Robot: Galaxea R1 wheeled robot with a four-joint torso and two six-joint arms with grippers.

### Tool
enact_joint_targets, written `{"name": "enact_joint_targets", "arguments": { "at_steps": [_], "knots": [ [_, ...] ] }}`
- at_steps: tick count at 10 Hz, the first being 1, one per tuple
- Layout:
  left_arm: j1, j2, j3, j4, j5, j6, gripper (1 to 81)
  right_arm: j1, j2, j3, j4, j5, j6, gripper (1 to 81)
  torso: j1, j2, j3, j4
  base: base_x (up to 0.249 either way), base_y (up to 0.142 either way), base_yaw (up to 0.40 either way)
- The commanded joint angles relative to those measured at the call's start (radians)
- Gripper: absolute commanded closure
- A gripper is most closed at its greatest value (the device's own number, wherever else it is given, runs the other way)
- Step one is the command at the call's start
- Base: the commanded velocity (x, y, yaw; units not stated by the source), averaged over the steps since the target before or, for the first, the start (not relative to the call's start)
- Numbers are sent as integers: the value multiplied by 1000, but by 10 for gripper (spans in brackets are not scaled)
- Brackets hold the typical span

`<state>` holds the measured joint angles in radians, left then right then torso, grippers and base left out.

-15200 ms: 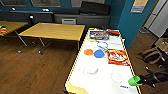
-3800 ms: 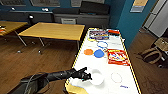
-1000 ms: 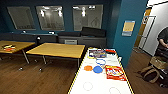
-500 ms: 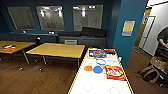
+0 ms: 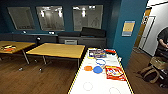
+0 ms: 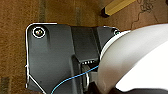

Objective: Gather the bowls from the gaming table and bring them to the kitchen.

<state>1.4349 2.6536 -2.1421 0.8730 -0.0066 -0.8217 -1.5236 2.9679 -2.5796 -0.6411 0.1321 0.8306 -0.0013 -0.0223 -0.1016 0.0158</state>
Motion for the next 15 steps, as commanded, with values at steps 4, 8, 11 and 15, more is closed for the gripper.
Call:
{"name": "enact_joint_targets", "arguments": {
  "at_steps": [4,8,11,15],
  "knots": [
    [-44,7,-15,30,-3,6,811,41,-4,3,-20,-28,-2,811,2,0,0,0,-54,0,0],
    [-30,49,-79,31,-4,6,811,41,-4,1,-17,-28,-2,811,1,-1,1,0,-104,0,0],
    [-20,100,-180,32,-45,6,811,41,-4,1,-17,-28,-1,811,1,-1,1,0,-123,0,0],
    [-14,112,-206,34,-50,6,811,41,-4,-2,-12,-28,-1,811,1,-1,1,0,-136,0,0]
  ]
}}
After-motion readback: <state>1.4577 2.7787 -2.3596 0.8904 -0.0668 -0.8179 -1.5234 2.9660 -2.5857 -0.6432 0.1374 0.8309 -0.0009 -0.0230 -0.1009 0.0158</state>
